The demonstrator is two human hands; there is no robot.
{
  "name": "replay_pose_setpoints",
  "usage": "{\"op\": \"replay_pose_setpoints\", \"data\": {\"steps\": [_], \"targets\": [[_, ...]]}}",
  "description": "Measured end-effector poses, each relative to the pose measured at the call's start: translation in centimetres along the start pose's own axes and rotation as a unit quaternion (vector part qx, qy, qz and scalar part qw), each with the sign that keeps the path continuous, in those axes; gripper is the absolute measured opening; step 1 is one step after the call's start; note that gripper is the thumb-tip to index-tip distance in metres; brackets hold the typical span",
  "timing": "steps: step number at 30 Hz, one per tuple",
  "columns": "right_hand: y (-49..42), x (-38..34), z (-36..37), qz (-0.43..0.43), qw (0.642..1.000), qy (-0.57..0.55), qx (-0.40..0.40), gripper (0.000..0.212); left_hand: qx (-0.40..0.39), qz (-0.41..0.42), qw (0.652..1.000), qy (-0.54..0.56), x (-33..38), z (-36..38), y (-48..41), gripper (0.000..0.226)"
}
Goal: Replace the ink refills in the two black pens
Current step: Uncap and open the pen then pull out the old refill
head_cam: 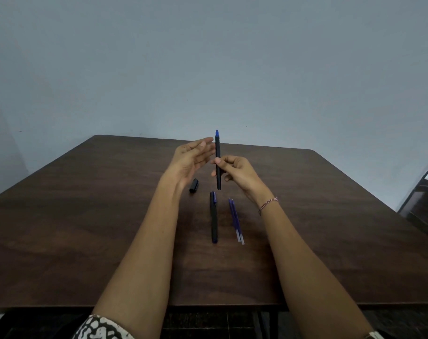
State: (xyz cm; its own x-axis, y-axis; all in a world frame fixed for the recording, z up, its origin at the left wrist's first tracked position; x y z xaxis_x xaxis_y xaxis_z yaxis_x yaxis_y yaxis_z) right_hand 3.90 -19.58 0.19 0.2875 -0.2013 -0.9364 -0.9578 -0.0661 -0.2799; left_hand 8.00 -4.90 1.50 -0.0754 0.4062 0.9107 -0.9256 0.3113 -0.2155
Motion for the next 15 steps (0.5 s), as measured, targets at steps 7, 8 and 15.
{"op": "replay_pose_setpoints", "data": {"steps": [7, 8, 15], "targets": [[0.2, 0.4, 0.4, 0.028, 0.997, -0.029, -0.064, 0.018, -0.032, 0.019, 0.999, -0.013, -0.2, 0.9, 0.3, 0.029], [0.2, 0.3, 0.4, 0.025, 0.997, -0.032, -0.067, 0.017, -0.032, 0.022, 0.999, -0.015, -0.2, 1.0, 0.3, 0.028], [0.0, 0.4, 0.5, 0.013, 0.998, -0.026, -0.056, 0.016, 0.021, 0.038, 0.999, 0.026, -0.4, 1.1, 0.3, 0.021]]}}
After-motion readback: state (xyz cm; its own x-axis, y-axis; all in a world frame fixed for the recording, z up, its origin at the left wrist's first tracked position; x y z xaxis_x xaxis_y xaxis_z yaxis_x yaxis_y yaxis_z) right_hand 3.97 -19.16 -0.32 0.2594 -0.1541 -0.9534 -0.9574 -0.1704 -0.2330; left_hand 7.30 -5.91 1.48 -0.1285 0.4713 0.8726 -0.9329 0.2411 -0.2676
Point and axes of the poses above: each hand's wrist, its own y-axis away from the middle knuckle, its own z-axis out of the palm, x = y × z, the point moved 1 cm from there along -y, towards the middle knuckle
